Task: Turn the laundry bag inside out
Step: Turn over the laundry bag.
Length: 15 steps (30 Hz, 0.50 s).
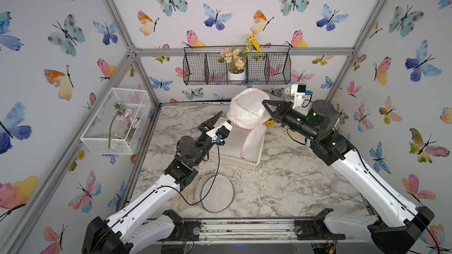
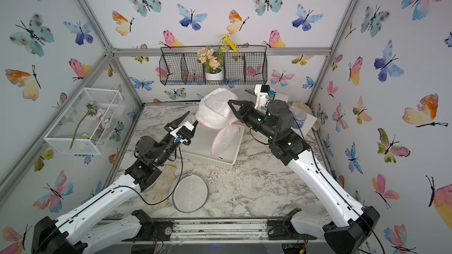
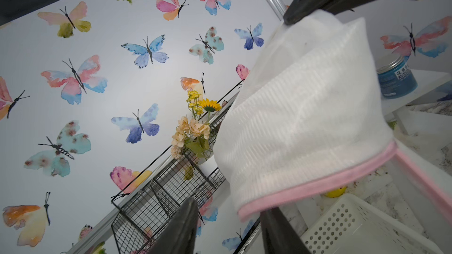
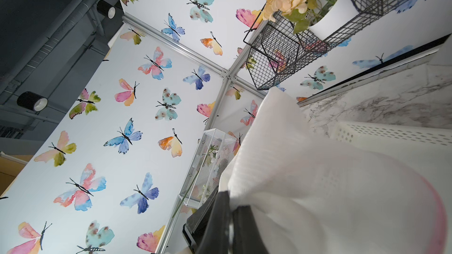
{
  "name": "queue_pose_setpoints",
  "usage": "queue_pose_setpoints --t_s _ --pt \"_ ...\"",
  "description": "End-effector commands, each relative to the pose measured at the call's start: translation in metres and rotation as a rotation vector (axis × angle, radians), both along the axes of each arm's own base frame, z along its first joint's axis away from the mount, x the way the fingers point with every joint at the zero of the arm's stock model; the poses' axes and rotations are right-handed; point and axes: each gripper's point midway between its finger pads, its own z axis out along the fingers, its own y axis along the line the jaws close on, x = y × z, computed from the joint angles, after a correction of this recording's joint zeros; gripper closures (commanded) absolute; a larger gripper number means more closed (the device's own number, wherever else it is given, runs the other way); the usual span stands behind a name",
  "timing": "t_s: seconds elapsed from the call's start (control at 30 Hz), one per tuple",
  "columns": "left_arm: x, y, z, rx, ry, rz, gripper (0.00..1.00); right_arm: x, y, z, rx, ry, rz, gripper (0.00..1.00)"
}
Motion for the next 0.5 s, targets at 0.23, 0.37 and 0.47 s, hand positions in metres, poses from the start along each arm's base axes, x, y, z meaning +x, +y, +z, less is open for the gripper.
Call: queue_pose_setpoints --t_s 0.23,0.37,0.47 --pt "0.0013 -0.0055 0.0133 -0.006 -0.027 -0.016 0.76 -0.0035 0.0076 0.0135 0.068 -0.011 0.053 0.97" --pt "0.0033 -0.0063 0.0135 -0.002 -0.033 -0.012 0.79 -0.0036 0.0089 0.0130 0.075 -0.006 0.059 0.97" --pt "0.0043 -0.0072 0.0146 0.001 -0.036 -0.011 0.82 -0.0039 0.0094 0.0134 0.080 -0.004 0.063 0.97"
